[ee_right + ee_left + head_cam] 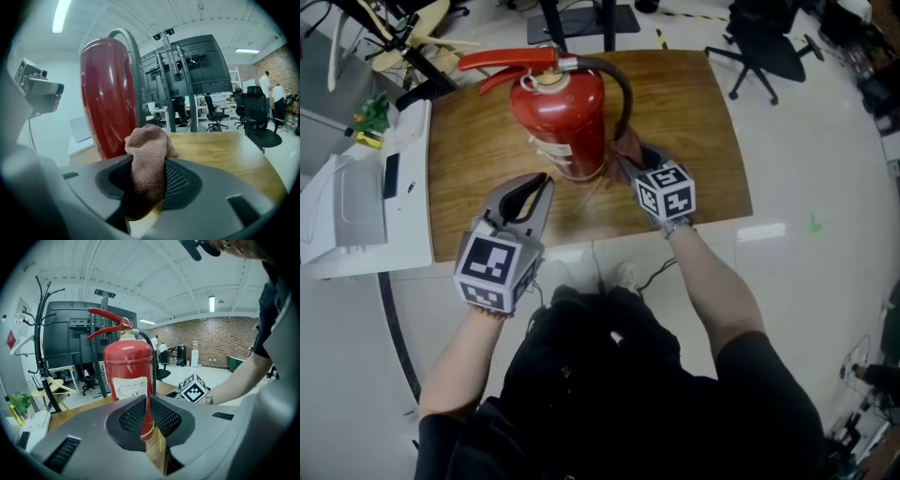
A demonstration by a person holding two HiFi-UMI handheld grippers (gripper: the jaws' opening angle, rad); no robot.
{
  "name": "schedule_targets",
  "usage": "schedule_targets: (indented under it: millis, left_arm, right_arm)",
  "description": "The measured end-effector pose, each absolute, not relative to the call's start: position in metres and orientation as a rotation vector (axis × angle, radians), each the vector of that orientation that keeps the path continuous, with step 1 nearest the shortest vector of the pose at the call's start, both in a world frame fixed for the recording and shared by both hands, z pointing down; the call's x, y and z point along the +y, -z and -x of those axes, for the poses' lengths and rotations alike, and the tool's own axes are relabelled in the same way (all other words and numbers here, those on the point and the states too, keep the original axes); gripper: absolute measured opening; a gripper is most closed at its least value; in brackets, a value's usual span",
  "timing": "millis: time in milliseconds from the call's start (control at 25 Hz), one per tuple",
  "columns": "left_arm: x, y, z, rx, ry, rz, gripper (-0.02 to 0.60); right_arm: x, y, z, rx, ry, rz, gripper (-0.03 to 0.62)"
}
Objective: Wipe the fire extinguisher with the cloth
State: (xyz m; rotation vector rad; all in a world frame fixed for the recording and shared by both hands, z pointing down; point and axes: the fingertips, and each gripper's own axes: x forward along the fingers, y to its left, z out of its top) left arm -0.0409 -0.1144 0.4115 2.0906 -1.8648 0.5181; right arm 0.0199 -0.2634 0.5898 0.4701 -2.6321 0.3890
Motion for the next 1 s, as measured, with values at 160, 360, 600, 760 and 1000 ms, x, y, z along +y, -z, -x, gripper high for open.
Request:
schedule_targets:
  millis: [160, 360, 600, 760, 1000]
  left_arm:
    - [-0.112, -0.413, 0.039, -1.871, -0.522, -2.070, 0.023]
    - [-0.110, -0.417, 0.040, -1.884, -0.523, -2.049, 0.023]
    - [-0.112, -0.423, 0.041, -1.891, -0.529, -2.041, 0.023]
    - [-0.113, -0.428, 0.041, -1.887, -0.523, -2.029, 0.023]
    - [-0.116, -0.434, 0.041, -1.874, -0.525, -2.039, 0.023]
  right_arm:
    - [-0.260, -0.611, -0.019, -2.593, -0.397, -0.448, 0.170]
    - [-0.255, -0.635, -0.018, -2.539, -0.394, -0.417, 0.170]
    - [-0.252, -0.656, -0.016, -2.479, -0.398, -0.406, 0.170]
    - [-0.249, -0.665, -0.015, -2.438, -0.400, -0.402, 0.169]
    - [-0.247, -0.682, -0.016, -2.370, -0.385, -0.415, 0.169]
